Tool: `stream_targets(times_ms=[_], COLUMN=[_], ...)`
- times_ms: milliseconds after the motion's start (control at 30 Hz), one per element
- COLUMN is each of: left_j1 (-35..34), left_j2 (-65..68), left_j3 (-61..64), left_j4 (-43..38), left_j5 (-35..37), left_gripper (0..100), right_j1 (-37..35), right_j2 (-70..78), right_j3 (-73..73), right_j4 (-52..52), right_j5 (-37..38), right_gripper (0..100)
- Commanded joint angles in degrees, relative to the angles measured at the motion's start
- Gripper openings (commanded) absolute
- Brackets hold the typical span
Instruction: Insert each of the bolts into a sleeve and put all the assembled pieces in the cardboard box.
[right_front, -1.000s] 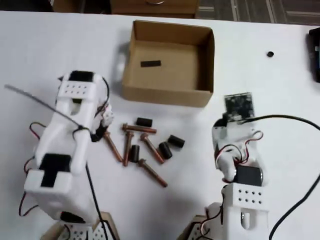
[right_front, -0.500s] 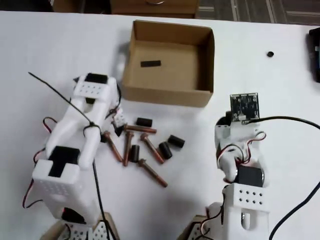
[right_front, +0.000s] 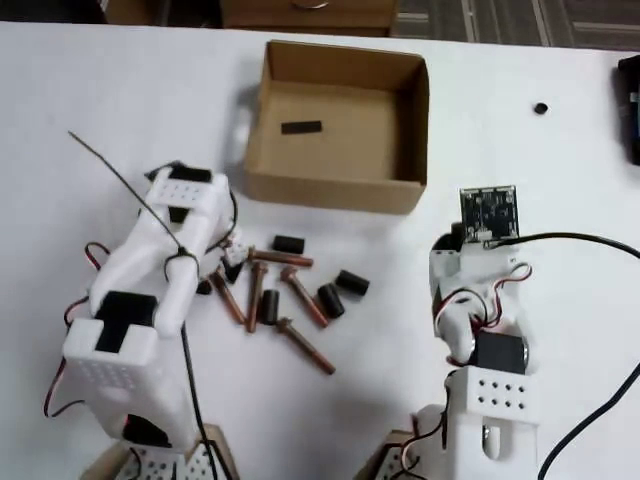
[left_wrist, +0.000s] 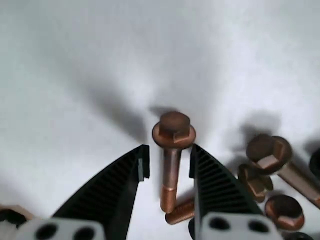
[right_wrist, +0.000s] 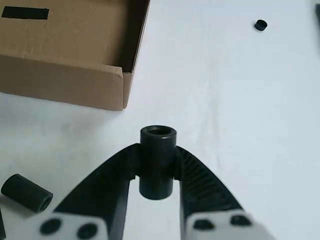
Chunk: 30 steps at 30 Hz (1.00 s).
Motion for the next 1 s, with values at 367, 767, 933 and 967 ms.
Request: stream_targets(times_ms=[367, 767, 933, 967], left_j1=[-0.79, -1.49, -1.41, -1.32], left_j2=[-0.88, -1.14, -6.33, -8.79], left_j3=[9.63, -21.93, -40.66, -42.86], left_j4=[-11.08, 14.68, 25.23, 25.49], left_j5=[0.0, -15.56, -21.19, -21.98], left_gripper=[2, 2, 2, 2], right_j1=[0.22, -5.76, -14.55, -15.78], right_j2=[-1.8, -1.8, -1.8, -1.89], right_j3=[-2.02, -6.15, -6.51, -6.51], right_j4=[-8.57, -8.4, -7.6, -7.34], right_j5=[-0.44, -11.16, -9.49, -9.58], right_gripper=[1.9, 1.9, 1.9, 1.9])
